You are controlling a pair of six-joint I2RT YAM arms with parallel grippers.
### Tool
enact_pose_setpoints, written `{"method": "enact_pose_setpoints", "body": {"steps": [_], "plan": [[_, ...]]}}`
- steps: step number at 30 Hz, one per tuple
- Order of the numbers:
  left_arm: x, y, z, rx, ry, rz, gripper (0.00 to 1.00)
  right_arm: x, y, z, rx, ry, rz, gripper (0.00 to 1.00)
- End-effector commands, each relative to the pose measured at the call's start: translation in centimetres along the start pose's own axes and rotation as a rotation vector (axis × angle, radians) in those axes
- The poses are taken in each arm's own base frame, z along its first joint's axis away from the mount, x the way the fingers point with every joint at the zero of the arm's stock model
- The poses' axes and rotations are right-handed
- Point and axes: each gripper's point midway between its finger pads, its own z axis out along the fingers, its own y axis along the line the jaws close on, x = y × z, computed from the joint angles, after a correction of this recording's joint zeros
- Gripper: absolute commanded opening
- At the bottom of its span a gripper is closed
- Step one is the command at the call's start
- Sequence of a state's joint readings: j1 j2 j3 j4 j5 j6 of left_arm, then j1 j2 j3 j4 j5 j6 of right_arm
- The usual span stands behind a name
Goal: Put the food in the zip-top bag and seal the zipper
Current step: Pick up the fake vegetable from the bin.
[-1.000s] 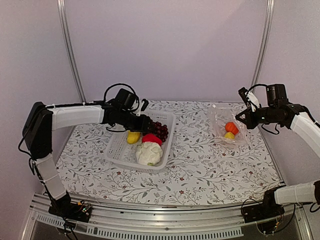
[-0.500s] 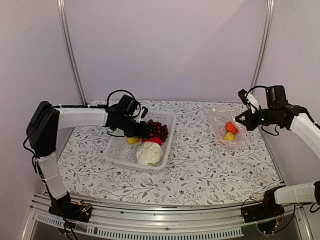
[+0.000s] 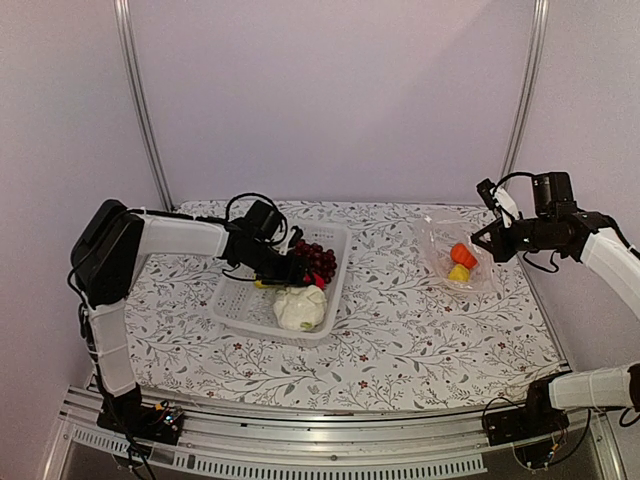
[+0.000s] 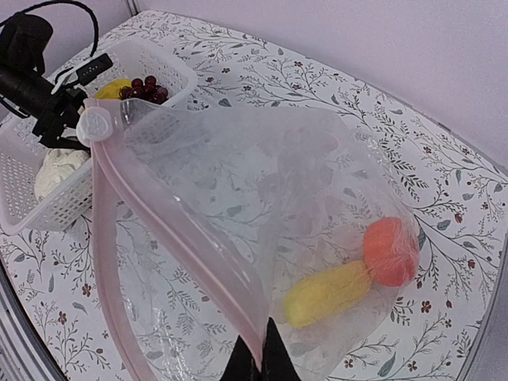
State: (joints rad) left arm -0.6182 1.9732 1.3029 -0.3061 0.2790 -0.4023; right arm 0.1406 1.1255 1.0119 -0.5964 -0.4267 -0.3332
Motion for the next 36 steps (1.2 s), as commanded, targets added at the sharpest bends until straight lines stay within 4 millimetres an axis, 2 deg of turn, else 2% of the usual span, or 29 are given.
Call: {"method": "enact_pose_setpoints", "body": {"steps": [1, 6, 12, 16, 25, 30, 36], "plan": [[0.7, 1.0, 1.4, 0.001, 0.037, -0.009, 0.75, 0.2, -0.1, 0.0, 0.003, -0.008, -0.003, 0.0], [0.4, 0.9, 1.1, 0.002, 0.023, 0.006, 0.62, 0.3, -0.1, 0.1, 0.002, -0.006, -0.003, 0.0], [-0.5, 0.6, -0.9, -0.02, -0.021, 0.023, 0.46, 0.4, -0.1, 0.1, 0.003, -0.007, -0.005, 0.0], [-1.2, 0.5, -2.9, -0.048, -0.065, 0.036, 0.43, 0.4, -0.1, 0.2, 0.002, -0.005, -0.003, 0.0], [-3.2, -1.1, -8.9, -0.067, -0.198, 0.054, 0.41, 0.1, -0.2, 0.1, 0.005, -0.006, -0.005, 0.0], [-4.6, -4.2, -12.7, 0.001, -0.282, 0.073, 0.4, -1.3, -0.4, -0.3, -0.001, 0.0, -0.013, 0.0], [-5.9, -10.2, -17.4, 0.076, -0.401, 0.172, 0.37, -2.6, -1.1, -0.4, 0.006, 0.032, 0.004, 0.0]]}}
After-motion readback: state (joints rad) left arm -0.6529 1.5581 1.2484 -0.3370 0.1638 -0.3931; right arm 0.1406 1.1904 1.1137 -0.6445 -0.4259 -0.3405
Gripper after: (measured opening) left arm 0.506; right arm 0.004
